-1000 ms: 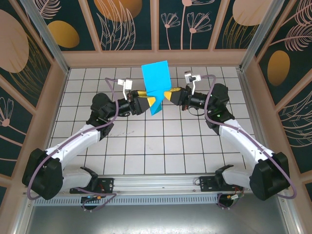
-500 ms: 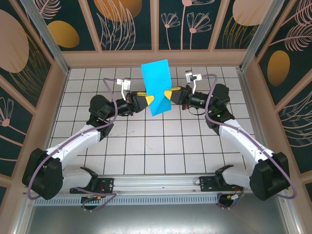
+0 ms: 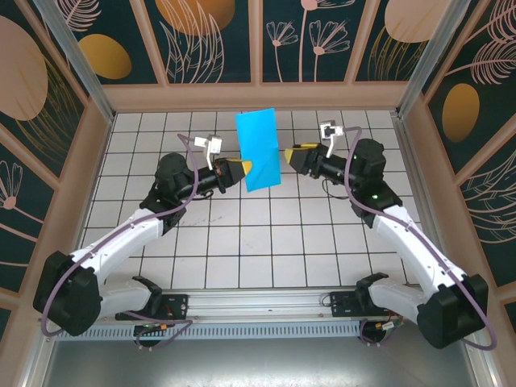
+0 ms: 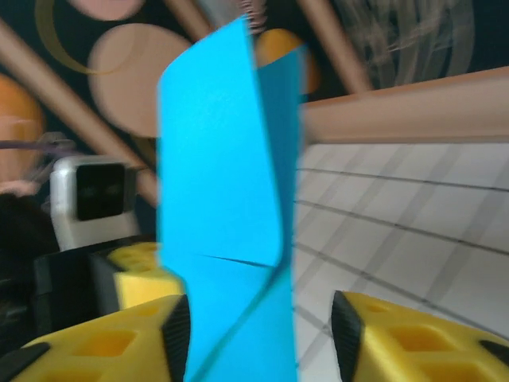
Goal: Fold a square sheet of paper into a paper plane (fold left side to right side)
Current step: Turn over the paper at the center of the table.
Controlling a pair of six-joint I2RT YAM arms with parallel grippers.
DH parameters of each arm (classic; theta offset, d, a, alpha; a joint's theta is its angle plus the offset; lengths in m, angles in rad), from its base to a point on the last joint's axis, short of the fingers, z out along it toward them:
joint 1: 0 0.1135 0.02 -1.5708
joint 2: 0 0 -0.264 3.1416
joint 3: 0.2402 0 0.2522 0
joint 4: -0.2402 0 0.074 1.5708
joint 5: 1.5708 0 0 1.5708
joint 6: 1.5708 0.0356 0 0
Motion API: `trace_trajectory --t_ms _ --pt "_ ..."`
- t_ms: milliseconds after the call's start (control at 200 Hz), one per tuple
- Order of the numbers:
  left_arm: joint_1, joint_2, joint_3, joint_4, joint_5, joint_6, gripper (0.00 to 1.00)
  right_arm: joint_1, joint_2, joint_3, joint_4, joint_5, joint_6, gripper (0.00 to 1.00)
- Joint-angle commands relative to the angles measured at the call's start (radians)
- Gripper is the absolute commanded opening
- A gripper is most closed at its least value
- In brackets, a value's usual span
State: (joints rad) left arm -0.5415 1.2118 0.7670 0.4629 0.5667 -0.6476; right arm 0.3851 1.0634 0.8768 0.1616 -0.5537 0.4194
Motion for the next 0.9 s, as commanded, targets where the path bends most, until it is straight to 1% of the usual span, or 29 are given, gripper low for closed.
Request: trace_trajectory --t_ms 0,45,115,180,240,325,365,490,591,686,896 --pt "-0.067 -0.029 0.049 -0.351 -0.312 0.215 0.00 -0.016 -0.038 0.038 -0.288 0.429 -0.100 0.61" --pt "-0.120 -0.020 0.075 -0.454 -0.465 0.257 0.00 -0.031 -0.043 0.036 -0.345 0.545 -0.092 0.64" --pt "-0.191 0.023 0.124 -0.605 -0.674 0.275 0.00 -0.062 -0.047 0.029 -0.415 0.657 -0.075 0.65" --pt "-0.244 0.085 0.177 -0.744 -0.844 0.238 0.00 -0.086 -0.058 0.009 -0.438 0.714 -0.068 0.69" --pt "-0.287 0.147 0.228 -0.868 -0.992 0.175 0.00 -0.101 -0.070 -0.010 -0.452 0.763 -0.060 0.72" --pt "-0.335 0.231 0.293 -1.026 -1.137 0.085 0.00 -0.113 -0.083 -0.031 -0.469 0.818 -0.053 0.75" --pt "-0.353 0.266 0.325 -1.080 -1.189 0.046 0.00 -0.118 -0.085 -0.037 -0.474 0.832 -0.051 0.76" --pt "-0.391 0.377 0.389 -1.198 -1.241 -0.050 0.00 -0.127 -0.089 -0.048 -0.477 0.843 -0.048 0.77" --pt "-0.406 0.490 0.429 -1.254 -1.234 -0.101 0.00 -0.129 -0.091 -0.056 -0.473 0.838 -0.045 0.77" --pt "-0.418 0.594 0.473 -1.272 -1.200 -0.122 0.00 -0.134 -0.092 -0.065 -0.466 0.821 -0.044 0.77" --pt "-0.422 0.709 0.581 -1.258 -1.097 -0.114 0.00 -0.140 -0.091 -0.080 -0.464 0.794 -0.038 0.77"
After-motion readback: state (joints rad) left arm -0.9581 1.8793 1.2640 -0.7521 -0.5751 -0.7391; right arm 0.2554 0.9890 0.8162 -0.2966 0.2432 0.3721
